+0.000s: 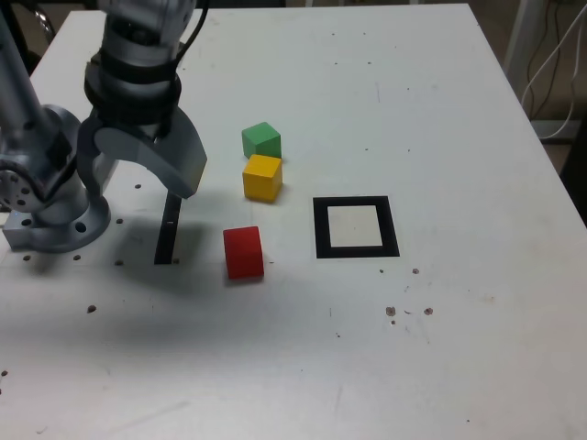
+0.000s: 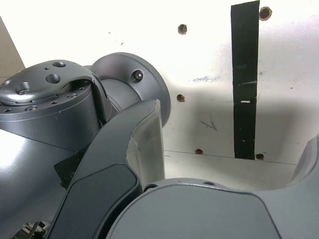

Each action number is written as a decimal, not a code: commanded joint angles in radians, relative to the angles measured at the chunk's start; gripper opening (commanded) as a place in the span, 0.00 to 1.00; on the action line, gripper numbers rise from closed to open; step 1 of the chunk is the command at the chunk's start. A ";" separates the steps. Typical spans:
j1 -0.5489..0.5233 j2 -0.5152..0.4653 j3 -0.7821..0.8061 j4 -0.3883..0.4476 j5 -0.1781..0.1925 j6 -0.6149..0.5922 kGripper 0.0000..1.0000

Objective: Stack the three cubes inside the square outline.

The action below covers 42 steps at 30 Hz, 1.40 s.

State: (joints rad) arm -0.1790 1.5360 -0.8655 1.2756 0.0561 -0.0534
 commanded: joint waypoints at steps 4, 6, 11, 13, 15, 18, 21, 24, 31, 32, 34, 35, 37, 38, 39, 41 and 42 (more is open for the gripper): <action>0.012 -0.013 0.000 0.002 -0.007 -0.002 1.00; 0.022 -0.013 -0.002 0.001 -0.014 -0.006 1.00; 0.033 -0.011 -0.009 0.006 -0.025 -0.015 1.00; 0.033 -0.012 -0.011 0.008 -0.025 -0.015 1.00; 0.033 -0.012 -0.017 0.014 -0.026 -0.015 0.99; 0.033 -0.012 -0.038 0.039 -0.028 -0.017 0.99; 0.024 -0.012 -0.076 0.064 -0.033 -0.030 0.99; -0.005 -0.009 -0.133 0.080 -0.033 -0.061 0.99; -0.096 0.010 -0.283 0.132 -0.022 -0.173 0.99; -0.105 0.019 -0.297 0.135 -0.029 -0.183 0.99; -0.119 0.043 -0.322 0.139 -0.049 -0.197 0.99; -0.124 0.057 -0.333 0.140 -0.060 -0.201 0.99; -0.131 0.088 -0.352 0.140 -0.078 -0.205 0.99; -0.134 0.106 -0.362 0.140 -0.086 -0.206 0.99; -0.136 0.124 -0.373 0.139 -0.091 -0.206 0.99; -0.140 0.157 -0.394 0.135 -0.098 -0.208 0.99; -0.141 0.171 -0.402 0.132 -0.101 -0.210 0.99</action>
State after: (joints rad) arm -0.3165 1.6858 -1.2556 1.4110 -0.0421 -0.2599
